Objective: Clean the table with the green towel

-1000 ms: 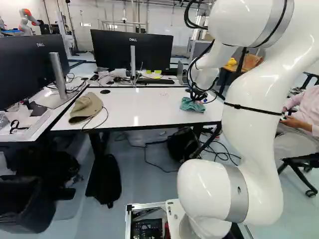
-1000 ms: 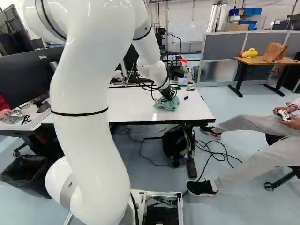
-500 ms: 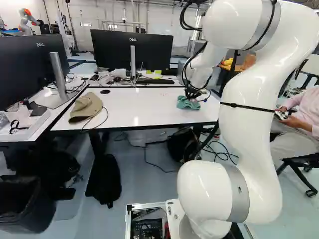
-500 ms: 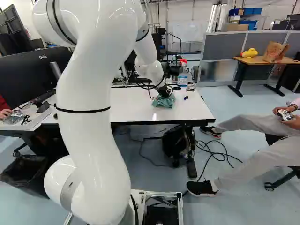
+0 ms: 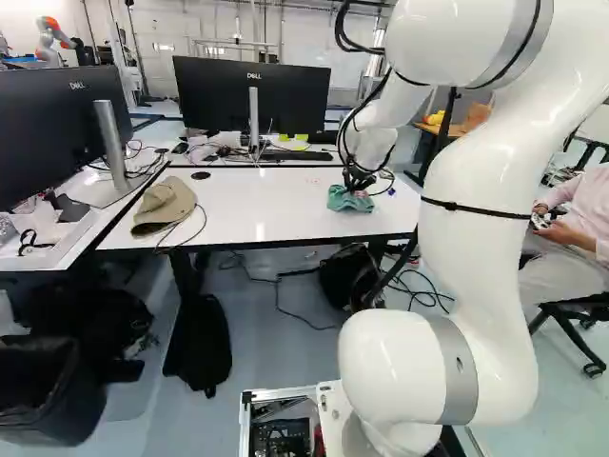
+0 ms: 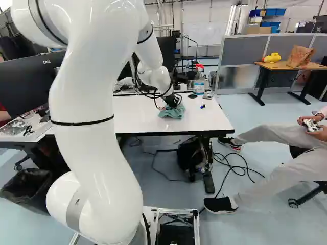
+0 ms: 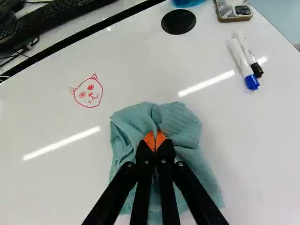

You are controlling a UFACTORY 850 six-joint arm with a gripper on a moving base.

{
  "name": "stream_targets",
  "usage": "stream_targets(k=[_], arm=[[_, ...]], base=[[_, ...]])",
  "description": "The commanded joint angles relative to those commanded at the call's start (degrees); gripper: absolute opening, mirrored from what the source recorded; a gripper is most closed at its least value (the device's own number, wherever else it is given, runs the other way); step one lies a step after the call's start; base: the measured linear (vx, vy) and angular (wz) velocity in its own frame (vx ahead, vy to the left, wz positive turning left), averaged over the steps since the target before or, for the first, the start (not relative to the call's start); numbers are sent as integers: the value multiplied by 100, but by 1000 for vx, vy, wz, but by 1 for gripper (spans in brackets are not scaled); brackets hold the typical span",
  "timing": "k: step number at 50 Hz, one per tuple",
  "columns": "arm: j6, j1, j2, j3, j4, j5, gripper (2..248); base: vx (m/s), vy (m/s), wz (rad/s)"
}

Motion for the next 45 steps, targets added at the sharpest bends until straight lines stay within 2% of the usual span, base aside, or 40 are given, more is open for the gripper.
stream_targets(k=[12, 24, 36, 45], arm=[[0, 103, 277, 338, 0, 0, 23], [0, 100, 579, 700, 0, 0, 23], [0, -23, 826, 987, 0, 0, 23], [0, -180, 852, 1018, 0, 0, 23]], base=[[0, 0, 0], [0, 0, 0], [0, 0, 0], [0, 0, 0]])
